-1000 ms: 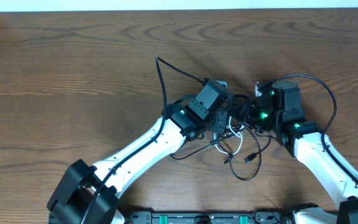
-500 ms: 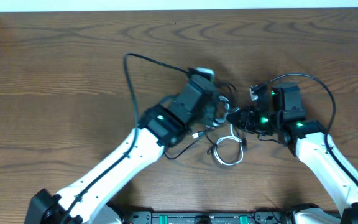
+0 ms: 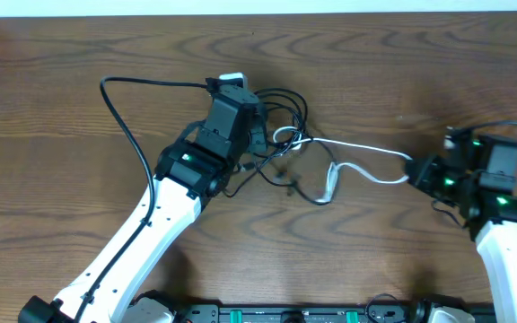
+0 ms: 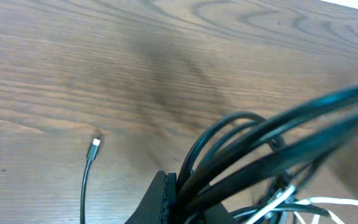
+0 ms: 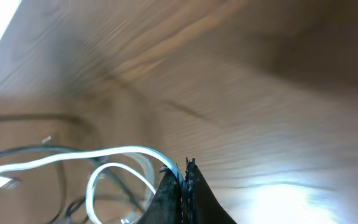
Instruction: Untangle cables
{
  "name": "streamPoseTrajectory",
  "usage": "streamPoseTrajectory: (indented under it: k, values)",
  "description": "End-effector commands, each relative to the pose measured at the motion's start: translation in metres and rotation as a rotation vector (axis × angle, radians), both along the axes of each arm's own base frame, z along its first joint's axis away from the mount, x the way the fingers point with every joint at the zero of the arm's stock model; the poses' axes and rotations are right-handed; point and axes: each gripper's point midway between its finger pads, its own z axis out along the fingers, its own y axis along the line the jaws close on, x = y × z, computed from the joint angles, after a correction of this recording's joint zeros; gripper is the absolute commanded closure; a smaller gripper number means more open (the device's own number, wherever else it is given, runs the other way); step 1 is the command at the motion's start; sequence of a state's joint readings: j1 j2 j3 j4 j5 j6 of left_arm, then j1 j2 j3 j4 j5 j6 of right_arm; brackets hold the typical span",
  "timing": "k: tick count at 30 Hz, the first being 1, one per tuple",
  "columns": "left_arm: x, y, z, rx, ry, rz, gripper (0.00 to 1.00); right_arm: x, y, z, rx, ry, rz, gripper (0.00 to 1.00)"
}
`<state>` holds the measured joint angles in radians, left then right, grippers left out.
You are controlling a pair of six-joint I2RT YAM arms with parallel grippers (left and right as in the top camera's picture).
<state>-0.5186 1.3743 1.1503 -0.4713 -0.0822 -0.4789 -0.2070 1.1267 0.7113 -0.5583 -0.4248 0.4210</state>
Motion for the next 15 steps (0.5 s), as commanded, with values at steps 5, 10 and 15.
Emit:
streamPoseTrajectory:
  k: [5,10,15]
  values:
    - [0.000,-0.004,0.008,-0.056,0.004,-0.011,0.92,-0.018,-0.070,-0.011,-0.202,0.070,-0.204,0.99]
    - [-0.003,-0.012,0.008,-0.086,0.017,-0.045,0.92,-0.020,-0.073,-0.012,-0.237,0.069,-0.180,0.99]
    - [-0.010,-0.029,0.011,-0.155,0.041,-0.123,0.93,-0.017,-0.067,-0.010,-0.208,0.054,-0.159,0.73]
